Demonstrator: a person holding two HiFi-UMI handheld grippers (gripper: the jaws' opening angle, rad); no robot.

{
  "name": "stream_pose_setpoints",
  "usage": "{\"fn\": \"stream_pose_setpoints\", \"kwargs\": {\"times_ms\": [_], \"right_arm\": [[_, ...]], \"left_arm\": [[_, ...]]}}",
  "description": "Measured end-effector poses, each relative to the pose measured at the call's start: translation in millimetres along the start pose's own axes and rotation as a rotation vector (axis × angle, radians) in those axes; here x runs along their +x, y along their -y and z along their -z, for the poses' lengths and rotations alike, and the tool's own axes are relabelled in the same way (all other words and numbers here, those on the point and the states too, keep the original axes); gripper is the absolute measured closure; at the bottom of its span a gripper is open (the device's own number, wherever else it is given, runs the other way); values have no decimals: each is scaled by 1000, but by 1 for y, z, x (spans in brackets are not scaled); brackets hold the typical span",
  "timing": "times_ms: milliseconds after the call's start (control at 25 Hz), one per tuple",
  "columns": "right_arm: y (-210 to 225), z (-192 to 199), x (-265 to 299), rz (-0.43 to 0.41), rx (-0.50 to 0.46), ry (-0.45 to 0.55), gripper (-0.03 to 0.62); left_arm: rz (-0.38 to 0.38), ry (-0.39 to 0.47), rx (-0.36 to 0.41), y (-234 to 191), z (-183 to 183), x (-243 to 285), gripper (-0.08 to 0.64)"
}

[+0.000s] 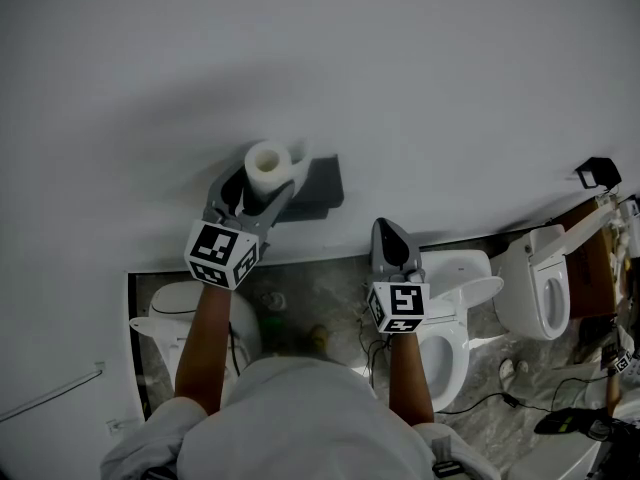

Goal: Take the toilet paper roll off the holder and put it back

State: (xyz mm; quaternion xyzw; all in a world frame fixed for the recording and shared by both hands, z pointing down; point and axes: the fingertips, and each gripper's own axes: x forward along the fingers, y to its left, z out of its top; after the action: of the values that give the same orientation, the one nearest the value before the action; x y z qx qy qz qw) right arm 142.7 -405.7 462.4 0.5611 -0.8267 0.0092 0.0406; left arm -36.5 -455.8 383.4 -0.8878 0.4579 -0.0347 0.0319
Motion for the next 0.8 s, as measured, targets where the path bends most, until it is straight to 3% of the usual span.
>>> {"fn": "stream_pose_setpoints", "kwargs": {"times_ms": [800], "right_arm": [[-5, -1, -13, 4, -3, 4, 591]], "left_arm": [[-4, 43, 9, 2, -17, -10, 250]]}}
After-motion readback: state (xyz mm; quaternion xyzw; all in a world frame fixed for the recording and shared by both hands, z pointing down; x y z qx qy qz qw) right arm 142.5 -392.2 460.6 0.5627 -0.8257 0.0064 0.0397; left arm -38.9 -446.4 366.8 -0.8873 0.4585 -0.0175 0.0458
